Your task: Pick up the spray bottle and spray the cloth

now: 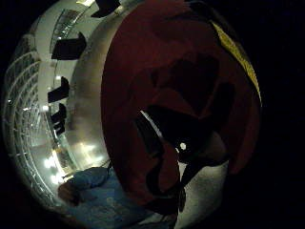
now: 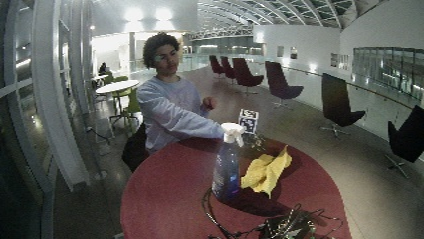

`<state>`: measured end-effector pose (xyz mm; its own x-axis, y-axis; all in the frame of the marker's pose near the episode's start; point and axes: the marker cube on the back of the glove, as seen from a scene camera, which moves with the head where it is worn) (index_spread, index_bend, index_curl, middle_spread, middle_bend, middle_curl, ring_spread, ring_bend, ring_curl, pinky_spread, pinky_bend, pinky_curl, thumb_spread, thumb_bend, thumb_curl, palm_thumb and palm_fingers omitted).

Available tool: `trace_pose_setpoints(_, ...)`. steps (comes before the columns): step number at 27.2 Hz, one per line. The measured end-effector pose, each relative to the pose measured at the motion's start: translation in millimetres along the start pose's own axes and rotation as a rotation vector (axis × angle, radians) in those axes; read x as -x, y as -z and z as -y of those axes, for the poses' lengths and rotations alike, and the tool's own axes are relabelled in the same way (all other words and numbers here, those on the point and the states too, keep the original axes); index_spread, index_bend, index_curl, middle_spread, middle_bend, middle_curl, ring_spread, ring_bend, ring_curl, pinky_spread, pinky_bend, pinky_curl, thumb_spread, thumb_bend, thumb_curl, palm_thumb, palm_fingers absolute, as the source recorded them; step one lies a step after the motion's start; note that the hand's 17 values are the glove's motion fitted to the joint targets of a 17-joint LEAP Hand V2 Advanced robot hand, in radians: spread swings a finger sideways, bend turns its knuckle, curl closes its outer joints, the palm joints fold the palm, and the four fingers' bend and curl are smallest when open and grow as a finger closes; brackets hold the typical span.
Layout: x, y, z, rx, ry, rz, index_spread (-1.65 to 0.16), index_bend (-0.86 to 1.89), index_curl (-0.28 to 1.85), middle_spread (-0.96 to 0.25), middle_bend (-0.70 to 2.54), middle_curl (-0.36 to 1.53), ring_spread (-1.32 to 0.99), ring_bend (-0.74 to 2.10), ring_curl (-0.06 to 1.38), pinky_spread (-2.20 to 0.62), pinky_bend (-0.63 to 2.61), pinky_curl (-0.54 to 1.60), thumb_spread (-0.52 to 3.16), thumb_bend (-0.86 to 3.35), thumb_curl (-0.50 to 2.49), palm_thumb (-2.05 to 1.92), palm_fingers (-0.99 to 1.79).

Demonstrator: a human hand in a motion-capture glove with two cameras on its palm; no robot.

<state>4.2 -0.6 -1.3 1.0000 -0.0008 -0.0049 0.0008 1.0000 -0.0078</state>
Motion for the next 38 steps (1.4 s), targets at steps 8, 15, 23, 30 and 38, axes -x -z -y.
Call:
trace_pose_setpoints(8, 15.1, -6.5, 0.4, 0.007, 0.016, -0.010, -0.32, 0.14, 0.13, 0.00, 0.36, 0.17, 0.03, 0.33, 0.16, 0.18, 0.32, 0.16, 0.79, 0.18, 0.10, 0.36, 0.46)
trace_pose_setpoints(15, 18.1, -8.9, 4.6, 0.019, 0.036, -0.038, -0.37, 0.14, 0.16, -0.01, 0.36, 0.22, 0.04, 0.34, 0.19, 0.20, 0.32, 0.20, 0.97, 0.15, 0.13, 0.37, 0.44)
trace_pose_setpoints(23, 6.1, -1.9, -7.9, -0.014, 0.030, -0.051, -0.38, 0.13, 0.19, -0.01, 0.35, 0.26, 0.04, 0.35, 0.21, 0.22, 0.31, 0.23, 1.06, 0.10, 0.16, 0.39, 0.43)
trace_pose_setpoints(30, -21.2, 9.9, -82.5, -0.072, 0.064, -0.026, -0.40, 0.09, 0.18, -0.01, 0.36, 0.29, 0.04, 0.38, 0.24, 0.22, 0.34, 0.27, 1.10, 0.06, 0.18, 0.40, 0.39)
trace_pose_setpoints(38, -73.0, 29.1, -171.9, -0.165, 0.071, 0.068, -0.41, 0.10, 0.17, -0.01, 0.36, 0.32, 0.05, 0.41, 0.26, 0.22, 0.35, 0.29, 1.09, 0.00, 0.20, 0.38, 0.38)
